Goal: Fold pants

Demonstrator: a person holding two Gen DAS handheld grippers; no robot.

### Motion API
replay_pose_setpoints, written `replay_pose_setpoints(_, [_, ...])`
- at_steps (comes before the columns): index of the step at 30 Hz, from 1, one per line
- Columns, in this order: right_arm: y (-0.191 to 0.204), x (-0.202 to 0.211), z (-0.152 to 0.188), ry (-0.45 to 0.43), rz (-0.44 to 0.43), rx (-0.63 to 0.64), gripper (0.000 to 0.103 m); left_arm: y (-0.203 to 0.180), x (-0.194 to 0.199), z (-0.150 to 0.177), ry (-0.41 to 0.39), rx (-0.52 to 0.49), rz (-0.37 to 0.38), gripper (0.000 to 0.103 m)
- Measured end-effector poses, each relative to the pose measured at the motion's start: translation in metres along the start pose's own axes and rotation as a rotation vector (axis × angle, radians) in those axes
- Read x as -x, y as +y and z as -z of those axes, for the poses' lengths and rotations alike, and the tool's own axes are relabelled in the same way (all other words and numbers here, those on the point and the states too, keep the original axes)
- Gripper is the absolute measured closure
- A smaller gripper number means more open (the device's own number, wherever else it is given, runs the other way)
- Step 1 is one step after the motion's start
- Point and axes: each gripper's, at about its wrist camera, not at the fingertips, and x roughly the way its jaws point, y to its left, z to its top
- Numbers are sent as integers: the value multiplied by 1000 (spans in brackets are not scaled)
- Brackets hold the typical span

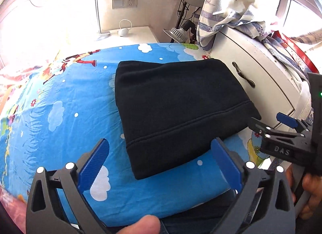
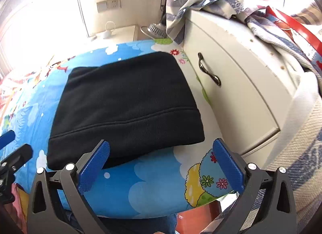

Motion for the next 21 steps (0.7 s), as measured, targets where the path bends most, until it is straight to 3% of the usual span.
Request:
replay_pose_setpoints(4, [-1,33,-1,-74,-6,-32,4,-12,9,-11,-28,8,2,2])
replay_pose_setpoints(11, [5,53,4,-109,-14,-9,4,-13,19,-4,-49,40,100,2])
replay_pose_setpoints(21, [-2,54,4,-111,-16,-27,4,-20,17,-4,-41,12,76,2])
